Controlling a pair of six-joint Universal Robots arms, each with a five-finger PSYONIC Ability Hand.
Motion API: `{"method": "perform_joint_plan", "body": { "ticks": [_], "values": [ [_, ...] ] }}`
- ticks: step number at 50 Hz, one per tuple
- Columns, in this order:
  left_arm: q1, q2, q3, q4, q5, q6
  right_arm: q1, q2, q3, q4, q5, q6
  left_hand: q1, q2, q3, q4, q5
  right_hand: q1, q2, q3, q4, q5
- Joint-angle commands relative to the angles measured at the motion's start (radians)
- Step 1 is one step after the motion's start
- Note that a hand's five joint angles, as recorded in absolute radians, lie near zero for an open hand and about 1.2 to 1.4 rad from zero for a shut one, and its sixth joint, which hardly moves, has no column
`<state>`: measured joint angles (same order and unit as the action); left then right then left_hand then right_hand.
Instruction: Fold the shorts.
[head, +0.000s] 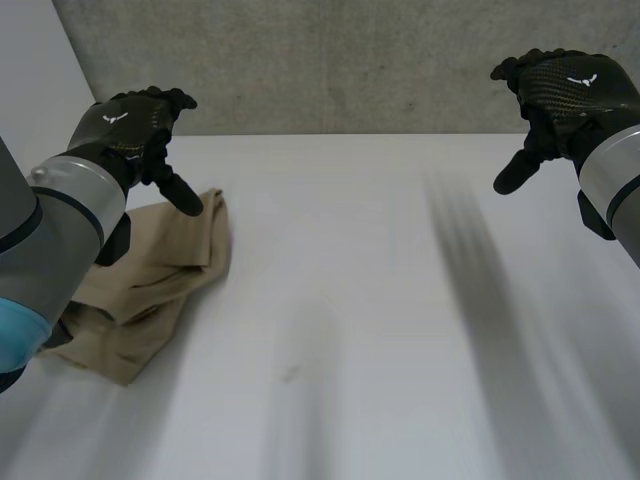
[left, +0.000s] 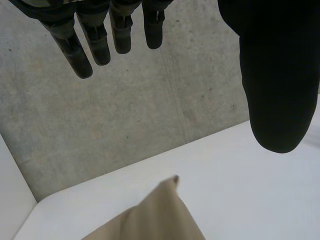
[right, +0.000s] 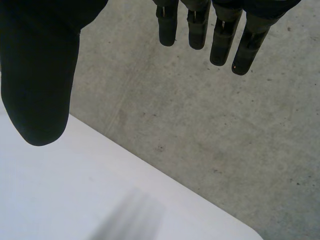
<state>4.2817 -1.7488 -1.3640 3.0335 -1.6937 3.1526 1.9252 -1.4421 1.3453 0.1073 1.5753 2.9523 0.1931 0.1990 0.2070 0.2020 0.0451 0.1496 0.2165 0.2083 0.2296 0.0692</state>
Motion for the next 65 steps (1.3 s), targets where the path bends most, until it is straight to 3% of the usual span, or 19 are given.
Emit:
{"method": "perform_joint_plan", "body": {
  "ticks": [1,7,14,21,31,32,33,34,36,39,41,49,53,58,60,61,62,65],
  "values": [
    [0.001,-0.026,0.016,0.001,-0.001,0.009,0.001,0.005,0.000,0.000,-0.004,-0.007,-0.019,-0.024,-0.032,-0.027,-0.045,0.025,-0.042,-0.034,-0.055,-0.069],
    [0.006,-0.078,0.036,-0.004,-0.001,0.130,0.005,0.031,0.000,0.009,-0.029,-0.102,0.009,0.003,-0.005,0.000,-0.018,0.025,-0.042,-0.034,-0.055,-0.069],
    [0.003,-0.178,-0.004,-0.077,-0.036,0.461,0.006,0.065,0.009,0.011,-0.063,-0.229,0.000,-0.006,-0.014,-0.009,-0.027,0.025,-0.042,-0.034,-0.055,-0.069],
    [-0.002,-0.236,-0.079,-0.093,-0.173,0.529,0.008,0.091,0.017,0.011,-0.067,-0.243,0.000,-0.006,-0.014,-0.009,-0.027,0.025,-0.042,-0.034,-0.055,-0.069],
    [0.015,-0.288,-0.109,-0.084,-0.181,0.612,0.006,0.112,0.017,0.012,-0.066,-0.243,0.096,0.091,0.083,0.088,0.070,0.025,-0.042,-0.034,-0.055,-0.069],
    [0.015,-0.310,-0.106,-0.079,-0.185,0.647,0.005,0.112,0.017,0.012,-0.064,-0.243,0.257,0.251,0.243,0.248,0.230,0.025,-0.042,-0.034,-0.055,-0.069],
    [0.018,-0.323,-0.096,-0.064,-0.187,0.670,0.005,0.112,0.015,0.012,-0.063,-0.243,0.697,0.691,0.683,0.688,0.671,0.025,-0.042,-0.034,-0.055,-0.069],
    [0.018,-0.324,-0.096,-0.064,-0.187,0.670,0.002,0.111,0.015,0.012,-0.064,-0.243,0.701,0.696,0.688,0.693,0.675,0.025,-0.042,-0.034,-0.055,-0.069],
    [0.021,-0.325,-0.066,-0.013,-0.193,0.696,0.000,0.111,0.015,0.012,-0.064,-0.243,1.201,1.195,1.187,1.192,1.175,0.025,-0.042,-0.034,-0.055,-0.069],
    [-0.011,-0.316,0.025,0.083,-0.218,0.708,-0.006,0.109,0.012,0.012,-0.064,-0.242,1.203,1.197,1.189,1.194,1.177,0.025,-0.042,-0.034,-0.055,-0.069],
    [-0.043,-0.308,0.081,0.120,-0.227,0.692,-0.006,0.109,0.009,0.012,-0.064,-0.242,1.203,1.197,1.189,1.194,1.177,0.025,-0.042,-0.034,-0.055,-0.069],
    [-0.317,-0.336,0.269,0.379,-0.227,0.613,-0.008,0.097,0.000,0.012,-0.063,-0.240,1.203,1.197,1.189,1.194,1.177,0.025,-0.042,-0.034,-0.055,-0.069],
    [-0.429,-0.408,0.269,0.432,-0.219,0.615,-0.009,0.083,0.000,0.012,-0.064,-0.240,1.203,1.197,1.189,1.194,1.177,0.025,-0.042,-0.034,-0.055,-0.069],
    [-0.490,-0.463,0.243,0.427,-0.218,0.612,-0.012,0.078,0.000,0.012,-0.064,-0.240,1.203,1.197,1.189,1.194,1.177,0.025,-0.042,-0.034,-0.055,-0.069],
    [-0.526,-0.480,0.208,0.424,-0.216,0.609,-0.012,0.078,0.000,0.012,-0.064,-0.242,0.839,0.833,0.825,0.830,0.812,0.025,-0.042,-0.034,-0.055,-0.069],
    [-0.548,-0.488,0.180,0.424,-0.213,0.609,-0.014,0.078,0.000,0.012,-0.066,-0.243,0.325,0.319,0.311,0.316,0.299,0.025,-0.042,-0.034,-0.055,-0.069],
    [-0.553,-0.488,0.168,0.426,-0.213,0.612,-0.017,0.078,0.000,0.012,-0.066,-0.243,0.064,0.058,0.050,0.055,0.038,0.025,-0.042,-0.034,-0.055,-0.069],
    [-0.548,-0.483,0.148,0.426,-0.215,0.615,-0.035,0.078,0.000,0.012,-0.066,-0.243,-0.019,-0.024,-0.032,-0.027,-0.045,0.025,-0.042,-0.034,-0.055,-0.069]
  ]
}}
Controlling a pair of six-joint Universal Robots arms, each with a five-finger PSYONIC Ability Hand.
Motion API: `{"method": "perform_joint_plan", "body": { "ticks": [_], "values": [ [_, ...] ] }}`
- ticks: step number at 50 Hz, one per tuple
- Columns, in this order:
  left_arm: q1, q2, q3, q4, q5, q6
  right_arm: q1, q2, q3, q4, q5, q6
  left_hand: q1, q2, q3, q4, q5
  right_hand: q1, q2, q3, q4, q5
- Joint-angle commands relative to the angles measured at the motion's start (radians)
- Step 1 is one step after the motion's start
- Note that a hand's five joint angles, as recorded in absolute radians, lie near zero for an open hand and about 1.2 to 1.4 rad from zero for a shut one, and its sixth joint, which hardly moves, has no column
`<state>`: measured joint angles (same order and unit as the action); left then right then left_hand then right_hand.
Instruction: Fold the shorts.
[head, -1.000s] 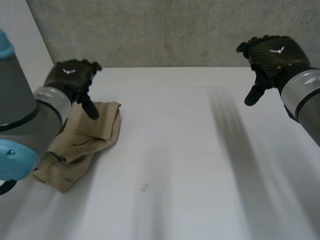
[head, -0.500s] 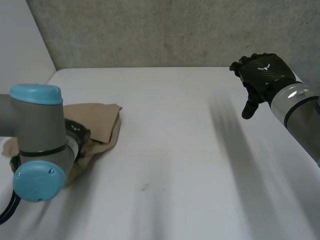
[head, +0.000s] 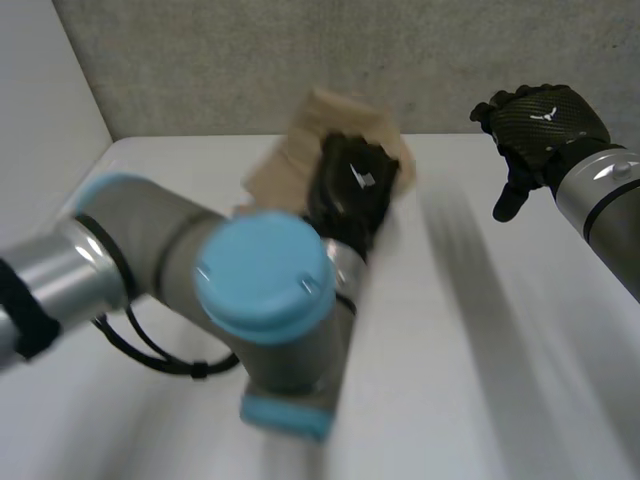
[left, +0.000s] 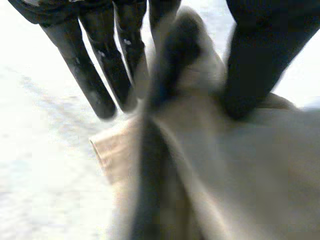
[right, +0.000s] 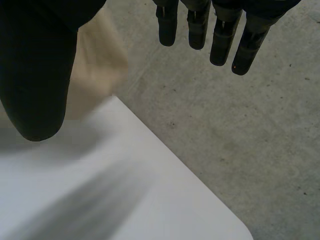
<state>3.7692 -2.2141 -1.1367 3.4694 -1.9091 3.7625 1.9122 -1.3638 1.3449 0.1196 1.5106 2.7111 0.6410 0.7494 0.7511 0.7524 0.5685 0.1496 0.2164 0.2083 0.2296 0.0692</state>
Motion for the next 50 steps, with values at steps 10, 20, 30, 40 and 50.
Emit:
{"method": "perform_joint_plan", "body": {
  "ticks": [10,20,30,40,50],
  "values": [
    [0.073,0.154,-0.116,-0.009,-0.014,-0.006,-0.027,0.002,0.005,0.009,-0.004,-0.004,-0.466,-0.575,-0.577,-0.578,-0.568,0.025,-0.042,-0.034,-0.055,-0.069],
    [0.251,0.346,-0.236,-0.027,-0.008,-0.121,-0.013,0.008,0.056,0.182,-0.176,-0.088,-0.466,-0.575,-0.577,-0.578,-0.568,0.025,-0.042,-0.034,-0.055,-0.069],
    [0.372,0.359,-0.324,-0.133,-0.005,-0.289,0.174,0.061,0.094,0.137,-0.205,-0.096,-0.466,-0.575,-0.577,-0.578,-0.568,0.025,-0.042,-0.034,-0.055,-0.069],
    [0.446,0.364,-0.393,-0.248,0.009,-0.497,0.266,0.281,0.037,0.019,-0.080,-0.114,-0.466,-0.575,-0.577,-0.578,-0.568,0.149,0.082,0.090,0.069,0.055],
    [0.480,0.413,-0.492,-0.245,0.056,-0.507,0.274,0.361,-0.030,-0.057,-0.017,-0.178,-0.466,-0.575,-0.577,-0.578,-0.568,1.247,1.180,1.188,1.167,1.153]
  ]
}}
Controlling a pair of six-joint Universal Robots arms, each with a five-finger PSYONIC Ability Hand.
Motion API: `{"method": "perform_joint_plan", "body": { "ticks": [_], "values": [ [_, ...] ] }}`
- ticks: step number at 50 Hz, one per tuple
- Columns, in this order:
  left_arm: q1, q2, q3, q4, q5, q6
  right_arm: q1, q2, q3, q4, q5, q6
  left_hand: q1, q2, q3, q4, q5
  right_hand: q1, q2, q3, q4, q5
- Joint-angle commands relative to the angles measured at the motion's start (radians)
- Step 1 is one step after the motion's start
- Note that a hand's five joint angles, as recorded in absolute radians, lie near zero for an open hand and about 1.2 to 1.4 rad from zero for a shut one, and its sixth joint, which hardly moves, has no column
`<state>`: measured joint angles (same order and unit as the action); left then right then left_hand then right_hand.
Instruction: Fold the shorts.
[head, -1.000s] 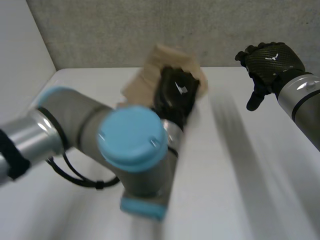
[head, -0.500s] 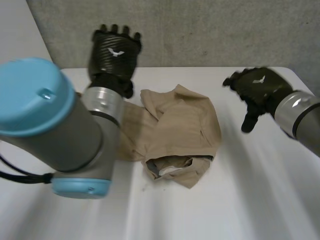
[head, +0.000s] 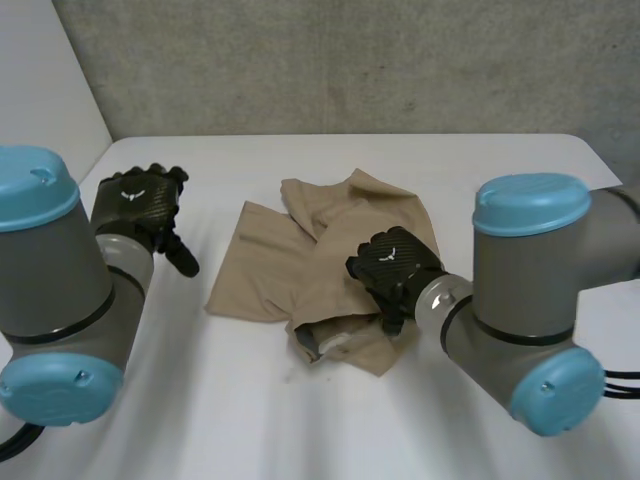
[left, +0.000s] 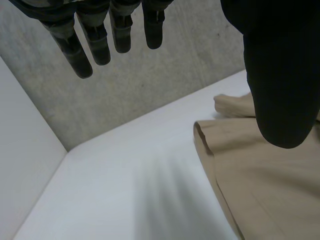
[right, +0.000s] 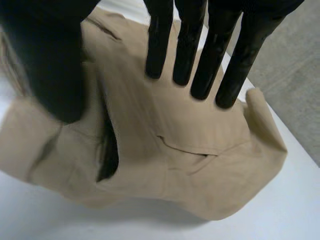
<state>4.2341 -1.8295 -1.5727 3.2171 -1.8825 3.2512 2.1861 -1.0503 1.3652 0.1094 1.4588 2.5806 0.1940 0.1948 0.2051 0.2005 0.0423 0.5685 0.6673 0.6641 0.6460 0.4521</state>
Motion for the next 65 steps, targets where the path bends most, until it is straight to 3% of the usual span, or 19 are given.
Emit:
{"method": "perform_joint_plan", "body": {
  "ticks": [1,6,9,15,19,23,29,34,35,36,37,38,39,43,49,56,60,65],
  "values": [
    [0.015,0.038,-0.066,0.009,0.031,0.004,0.001,0.047,-0.073,-0.046,0.032,-0.039,-0.019,-0.020,-0.031,-0.026,-0.042,0.828,0.729,0.732,0.750,0.770],
    [0.029,0.064,-0.079,0.010,0.033,0.002,0.038,0.039,-0.124,-0.043,0.026,-0.034,-0.019,-0.020,-0.031,-0.026,-0.042,0.828,0.729,0.732,0.750,0.770],
    [0.053,0.094,-0.084,0.009,0.034,0.001,0.133,-0.014,-0.207,-0.059,-0.006,-0.037,-0.019,-0.020,-0.031,-0.026,-0.042,0.828,0.729,0.732,0.750,0.770],
    [0.098,0.148,-0.099,0.009,0.034,0.001,0.162,-0.103,-0.325,-0.212,-0.005,-0.004,-0.019,-0.020,-0.031,-0.026,-0.042,0.828,0.729,0.732,0.750,0.770],
    [0.155,0.251,-0.128,0.012,0.034,-0.001,0.137,-0.209,-0.435,-0.355,0.148,0.127,-0.019,-0.020,-0.031,-0.026,-0.042,0.828,0.729,0.732,0.750,0.770],
    [0.176,0.311,-0.148,0.016,0.034,0.001,0.087,-0.215,-0.439,-0.353,0.201,0.151,-0.019,-0.020,-0.031,-0.026,-0.042,0.828,0.729,0.732,0.750,0.770],
    [0.190,0.361,-0.170,0.024,0.034,0.002,-0.041,-0.201,-0.319,-0.237,0.314,0.156,-0.019,-0.020,-0.031,-0.026,-0.042,0.828,0.729,0.732,0.750,0.770],
    [0.182,0.371,-0.191,0.024,0.037,0.002,-0.140,-0.114,-0.210,-0.077,0.322,0.167,-0.019,-0.020,-0.031,-0.026,-0.042,0.828,0.729,0.732,0.750,0.770],
    [0.179,0.371,-0.193,0.024,0.037,0.002,-0.155,-0.087,-0.178,-0.026,0.319,0.167,-0.019,-0.020,-0.031,-0.026,-0.042,0.744,0.646,0.649,0.667,0.686],
    [0.178,0.371,-0.196,0.024,0.037,0.002,-0.163,-0.073,-0.163,-0.001,0.319,0.170,-0.019,-0.020,-0.031,-0.026,-0.042,0.514,0.415,0.418,0.437,0.456],
    [0.175,0.371,-0.199,0.024,0.037,0.002,-0.169,-0.063,-0.149,0.019,0.319,0.171,-0.019,-0.020,-0.031,-0.026,-0.042,0.253,0.154,0.157,0.176,0.195],
    [0.173,0.369,-0.207,0.024,0.037,0.002,-0.178,-0.048,-0.123,0.048,0.316,0.173,-0.019,-0.020,-0.031,-0.026,-0.042,-0.200,-0.299,-0.296,-0.278,-0.258],
    [0.172,0.368,-0.208,0.024,0.037,0.002,-0.186,-0.043,-0.115,0.059,0.316,0.174,-0.019,-0.020,-0.031,-0.026,-0.042,-0.391,-0.489,-0.486,-0.468,-0.449],
    [0.161,0.355,-0.219,0.023,0.049,0.002,-0.244,-0.057,-0.094,0.084,0.316,0.234,-0.019,-0.020,-0.031,-0.026,-0.042,-0.394,-0.493,-0.490,-0.472,-0.452],
    [0.113,0.349,-0.219,0.017,0.095,0.007,-0.266,-0.172,-0.043,0.073,0.275,0.311,-0.019,-0.020,-0.031,-0.026,-0.042,-0.394,-0.493,-0.490,-0.472,-0.452],
    [0.034,0.332,-0.218,0.013,0.164,0.010,-0.267,-0.286,0.017,0.087,0.014,0.244,-0.016,-0.017,-0.027,-0.022,-0.039,-0.394,-0.493,-0.490,-0.472,-0.452],
    [-0.028,0.276,-0.207,0.012,0.183,0.010,-0.270,-0.320,0.054,0.098,-0.089,0.095,-0.007,-0.008,-0.018,-0.014,-0.030,-0.394,-0.493,-0.490,-0.472,-0.452],
    [-0.112,0.190,-0.205,0.010,0.180,0.010,-0.290,-0.300,0.098,0.130,-0.078,-0.172,0.043,0.042,0.032,0.036,0.020,-0.394,-0.493,-0.490,-0.472,-0.452]
  ]
}}
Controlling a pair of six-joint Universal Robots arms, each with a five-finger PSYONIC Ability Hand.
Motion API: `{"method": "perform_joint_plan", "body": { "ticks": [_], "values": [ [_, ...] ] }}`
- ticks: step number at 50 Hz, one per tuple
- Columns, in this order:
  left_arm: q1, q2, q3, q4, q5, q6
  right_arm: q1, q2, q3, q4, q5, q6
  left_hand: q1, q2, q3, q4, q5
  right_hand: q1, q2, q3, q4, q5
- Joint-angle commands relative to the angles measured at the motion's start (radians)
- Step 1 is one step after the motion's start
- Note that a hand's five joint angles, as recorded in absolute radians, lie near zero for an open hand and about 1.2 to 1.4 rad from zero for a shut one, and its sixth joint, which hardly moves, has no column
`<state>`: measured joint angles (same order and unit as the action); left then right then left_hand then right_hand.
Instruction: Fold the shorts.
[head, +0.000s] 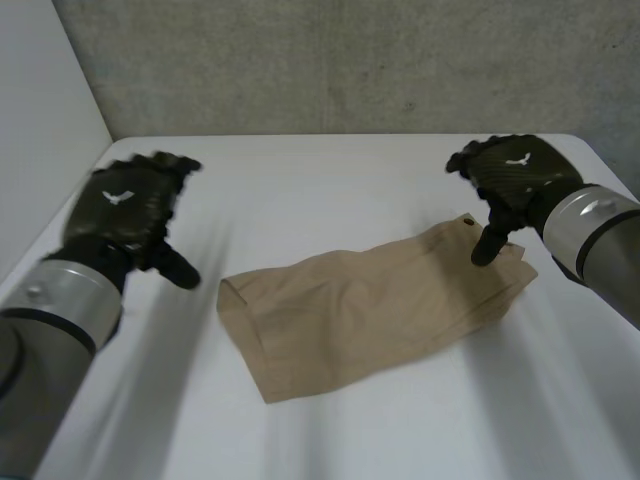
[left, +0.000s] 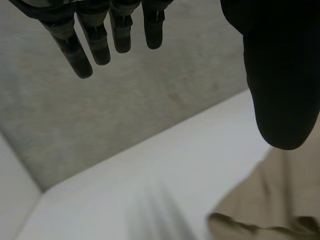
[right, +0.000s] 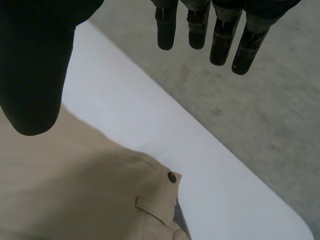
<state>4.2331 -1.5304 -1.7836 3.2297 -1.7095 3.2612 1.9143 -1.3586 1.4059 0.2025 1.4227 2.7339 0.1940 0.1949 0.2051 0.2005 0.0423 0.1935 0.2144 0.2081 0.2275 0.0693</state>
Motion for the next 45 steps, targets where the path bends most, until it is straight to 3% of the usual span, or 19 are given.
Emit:
{"method": "perform_joint_plan", "body": {
  "ticks": [1,12,20,30,34,39,45],
  "values": [
    [-0.122,-0.125,0.007,-0.001,0.005,0.000,-0.023,0.012,0.062,0.037,-0.041,-0.354,0.049,0.048,0.038,0.042,0.026,0.005,-0.016,-0.009,-0.029,-0.045],
    [-0.266,-0.312,0.045,-0.011,-0.024,-0.003,-0.119,0.134,0.084,0.015,-0.028,-0.419,0.122,0.121,0.111,0.116,0.099,0.138,0.117,0.123,0.104,0.088],
    [-0.301,-0.415,0.081,-0.013,-0.122,-0.002,-0.167,0.209,0.073,-0.038,-0.062,-0.424,0.122,0.121,0.111,0.116,0.099,0.270,0.249,0.255,0.236,0.220],
    [-0.357,-0.458,0.107,-0.036,-0.142,-0.002,-0.178,0.294,0.068,-0.095,-0.114,-0.416,0.128,0.127,0.117,0.122,0.105,0.505,0.484,0.490,0.471,0.455],
    [-0.375,-0.465,0.107,-0.044,-0.150,-0.002,-0.176,0.299,0.073,-0.147,-0.114,-0.404,0.143,0.142,0.132,0.136,0.120,0.646,0.625,0.631,0.612,0.595],
    [-0.383,-0.481,0.110,-0.045,-0.188,0.002,-0.173,0.299,0.079,-0.193,-0.114,-0.376,0.169,0.168,0.158,0.163,0.146,1.179,1.158,1.164,1.145,1.128],
    [-0.383,-0.528,0.141,-0.047,-0.205,0.002,-0.170,0.305,0.082,-0.192,-0.116,-0.346,0.202,0.201,0.190,0.195,0.179,1.203,1.182,1.188,1.169,1.152]
  ]
}}
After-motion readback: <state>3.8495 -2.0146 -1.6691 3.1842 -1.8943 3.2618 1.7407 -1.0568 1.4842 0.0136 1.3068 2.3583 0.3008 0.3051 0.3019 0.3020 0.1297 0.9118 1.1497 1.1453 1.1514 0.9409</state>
